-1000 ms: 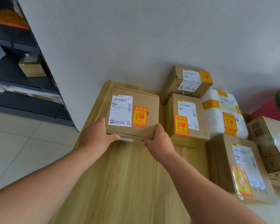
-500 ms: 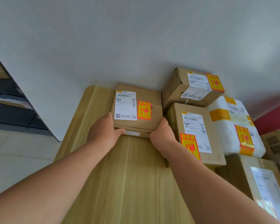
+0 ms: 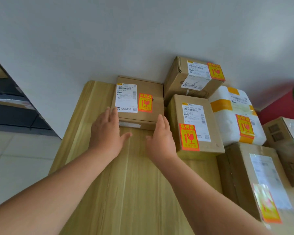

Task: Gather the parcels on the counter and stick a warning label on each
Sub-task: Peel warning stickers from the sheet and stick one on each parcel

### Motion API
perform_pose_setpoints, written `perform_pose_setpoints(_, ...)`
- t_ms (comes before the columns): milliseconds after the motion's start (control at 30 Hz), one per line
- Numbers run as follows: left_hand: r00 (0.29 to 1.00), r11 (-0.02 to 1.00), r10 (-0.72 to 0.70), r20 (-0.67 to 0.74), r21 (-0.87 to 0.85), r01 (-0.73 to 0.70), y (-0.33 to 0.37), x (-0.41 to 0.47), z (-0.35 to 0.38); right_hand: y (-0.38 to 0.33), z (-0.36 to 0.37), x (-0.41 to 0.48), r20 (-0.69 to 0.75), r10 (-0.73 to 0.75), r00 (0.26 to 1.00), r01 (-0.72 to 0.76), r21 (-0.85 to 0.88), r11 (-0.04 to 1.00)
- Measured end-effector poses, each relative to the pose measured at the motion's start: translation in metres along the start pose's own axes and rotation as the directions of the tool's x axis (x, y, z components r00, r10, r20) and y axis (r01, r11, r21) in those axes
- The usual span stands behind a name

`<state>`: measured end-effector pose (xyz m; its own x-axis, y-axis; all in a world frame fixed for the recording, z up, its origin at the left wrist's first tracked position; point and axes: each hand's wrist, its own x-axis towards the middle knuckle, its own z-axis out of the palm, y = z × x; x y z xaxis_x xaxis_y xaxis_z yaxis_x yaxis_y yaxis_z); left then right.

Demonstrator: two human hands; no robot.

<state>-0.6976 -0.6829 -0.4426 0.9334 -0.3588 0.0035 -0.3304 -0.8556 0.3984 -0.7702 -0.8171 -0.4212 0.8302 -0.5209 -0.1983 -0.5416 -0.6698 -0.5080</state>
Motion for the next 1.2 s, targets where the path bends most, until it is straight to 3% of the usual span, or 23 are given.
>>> perform_pose_setpoints(167, 0.99, 0.985, 0.142, 0.019, 0.096, -0.143, 0.026, -0.059, -0.013, 0.017, -0.021, -0.067, -0.041, -0.201, 0.979, 0.2, -0.018, 0.98)
perform_pose_setpoints(300, 0.981, 0.977, 0.176, 0.083, 0.111, -0.185, 0.054, -0.117, -0.021, 0.051, -0.047, -0.122, -0.027, -0.257, 0.966, 0.256, -0.052, 0.965)
perform_pose_setpoints(633, 0.957, 0.977, 0.191, 0.22, 0.055, -0.208, 0.129, -0.262, -0.005, 0.172, -0.089, -0.244, 0.043, -0.183, 0.982, 0.187, -0.107, 0.977)
perform_pose_setpoints(800, 0.946, 0.977, 0.173, 0.274, 0.077, -0.201, 0.16, -0.326, 0.008, 0.218, -0.07, -0.313, 0.192, -0.152, 0.97, 0.182, -0.149, 0.972)
perform_pose_setpoints(1000, 0.915, 0.953, 0.205, 0.348, 0.14, -0.267, 0.176, -0.371, 0.013, 0.273, -0.049, -0.36, 0.421, -0.067, 0.905, 0.228, -0.344, 0.911)
perform_pose_setpoints(1200, 0.878, 0.932, 0.25, 0.409, 0.144, -0.333, 0.177, -0.385, 0.011, 0.335, -0.073, -0.374, 0.382, 0.008, 0.924, 0.157, -0.399, 0.903)
